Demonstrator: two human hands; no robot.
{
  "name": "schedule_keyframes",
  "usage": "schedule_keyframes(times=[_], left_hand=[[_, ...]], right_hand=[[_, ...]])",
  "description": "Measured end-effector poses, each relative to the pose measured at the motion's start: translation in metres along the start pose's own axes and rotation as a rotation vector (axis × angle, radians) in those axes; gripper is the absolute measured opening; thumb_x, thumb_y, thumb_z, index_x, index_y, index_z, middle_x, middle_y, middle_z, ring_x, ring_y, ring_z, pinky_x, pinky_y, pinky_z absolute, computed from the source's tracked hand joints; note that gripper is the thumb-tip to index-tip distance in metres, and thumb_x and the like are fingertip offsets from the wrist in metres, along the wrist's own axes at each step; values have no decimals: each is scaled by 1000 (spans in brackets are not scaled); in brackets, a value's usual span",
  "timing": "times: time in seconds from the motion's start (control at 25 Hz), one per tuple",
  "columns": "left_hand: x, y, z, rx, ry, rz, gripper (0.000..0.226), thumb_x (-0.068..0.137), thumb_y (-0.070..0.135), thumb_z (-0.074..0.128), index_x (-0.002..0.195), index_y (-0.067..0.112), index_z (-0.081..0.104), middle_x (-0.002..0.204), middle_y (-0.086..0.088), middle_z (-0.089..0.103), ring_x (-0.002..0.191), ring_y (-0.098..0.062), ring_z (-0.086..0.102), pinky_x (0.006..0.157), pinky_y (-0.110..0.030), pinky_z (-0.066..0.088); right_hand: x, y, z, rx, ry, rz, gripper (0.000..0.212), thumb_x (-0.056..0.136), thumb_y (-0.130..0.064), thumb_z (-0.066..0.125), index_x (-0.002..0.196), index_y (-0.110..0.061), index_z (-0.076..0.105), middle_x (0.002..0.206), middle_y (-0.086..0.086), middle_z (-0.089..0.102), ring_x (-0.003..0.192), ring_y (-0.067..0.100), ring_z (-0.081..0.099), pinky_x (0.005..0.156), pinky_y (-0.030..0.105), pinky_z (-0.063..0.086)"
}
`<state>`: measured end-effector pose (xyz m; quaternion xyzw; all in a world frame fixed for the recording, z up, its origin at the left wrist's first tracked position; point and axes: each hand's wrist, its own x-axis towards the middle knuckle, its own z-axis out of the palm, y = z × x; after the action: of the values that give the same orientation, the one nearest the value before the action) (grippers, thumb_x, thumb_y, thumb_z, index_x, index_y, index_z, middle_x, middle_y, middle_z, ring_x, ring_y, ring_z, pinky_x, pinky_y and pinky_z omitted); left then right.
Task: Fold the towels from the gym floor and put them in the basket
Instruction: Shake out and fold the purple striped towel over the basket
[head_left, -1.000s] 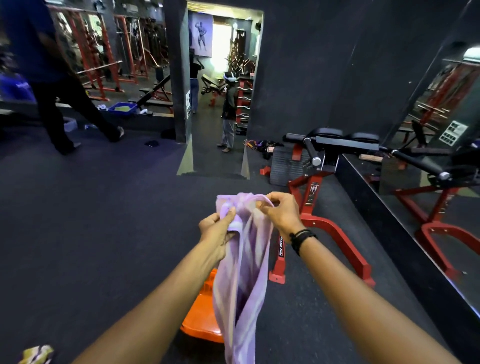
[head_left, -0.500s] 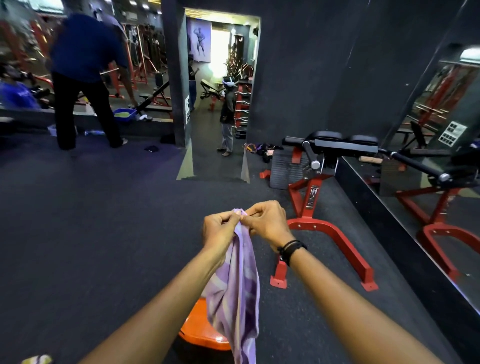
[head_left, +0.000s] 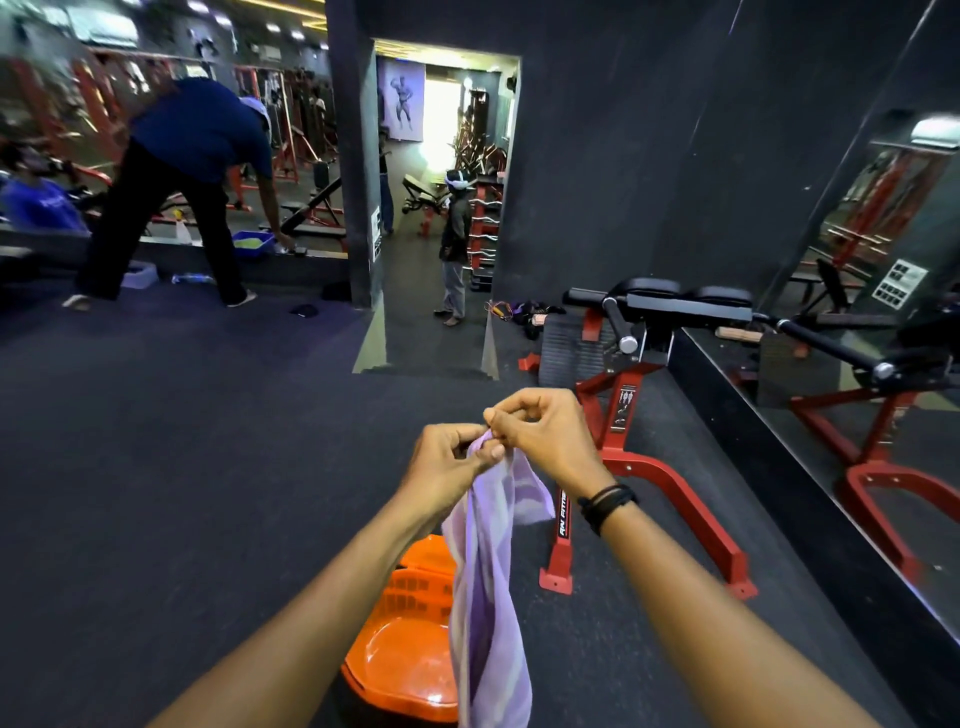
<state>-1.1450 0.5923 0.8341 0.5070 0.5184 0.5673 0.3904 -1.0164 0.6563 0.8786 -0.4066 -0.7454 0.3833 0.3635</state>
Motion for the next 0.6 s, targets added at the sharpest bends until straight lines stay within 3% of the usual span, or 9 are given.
schedule_keyframes(times=[0.08,0.12,0.24,0.4,0.52,0.6], left_hand=[[7,17,-7,18,-18,12,10,86,9,67,93,8,74,89,-9,70,84,-12,60,76,-33,48],[11,25,-13,37,-17,22,13,88,3,64,95,9,73,93,-8,72,86,-11,63,79,-31,50],[24,49,-25,108,-21,68,17,89,0,61,95,12,72,94,-6,73,86,-9,64,80,-28,51],[37,74,-29,123,30,104,16,90,1,60,95,11,71,90,-2,71,83,-7,62,77,-22,50],[42,91,-34,84,73,131,14,90,0,59,97,7,69,83,3,69,75,-3,59,69,-14,48],[48,104,-44,21,147,141,14,91,-1,57,94,9,68,69,11,67,62,3,57,56,-9,45]], right_hand=[[2,-5,-6,-267,234,-152,17,77,-41,72,73,-24,72,70,-11,68,69,6,63,61,27,49],[4,-5,-14,-267,241,-198,18,77,-43,72,75,-25,72,74,-12,67,72,6,62,64,28,48],[8,-2,-24,44,-68,-200,22,70,-38,80,81,-22,68,79,-3,70,65,12,57,63,35,49],[3,20,-12,-76,-99,-195,27,69,-26,81,85,-19,62,80,1,69,60,11,54,61,40,52],[-6,36,-9,-460,-200,-102,27,71,-35,74,86,-18,60,80,-1,66,77,18,62,71,38,49],[-16,53,-9,-822,-347,14,21,77,-35,66,81,-18,55,89,3,65,98,29,59,76,35,33]])
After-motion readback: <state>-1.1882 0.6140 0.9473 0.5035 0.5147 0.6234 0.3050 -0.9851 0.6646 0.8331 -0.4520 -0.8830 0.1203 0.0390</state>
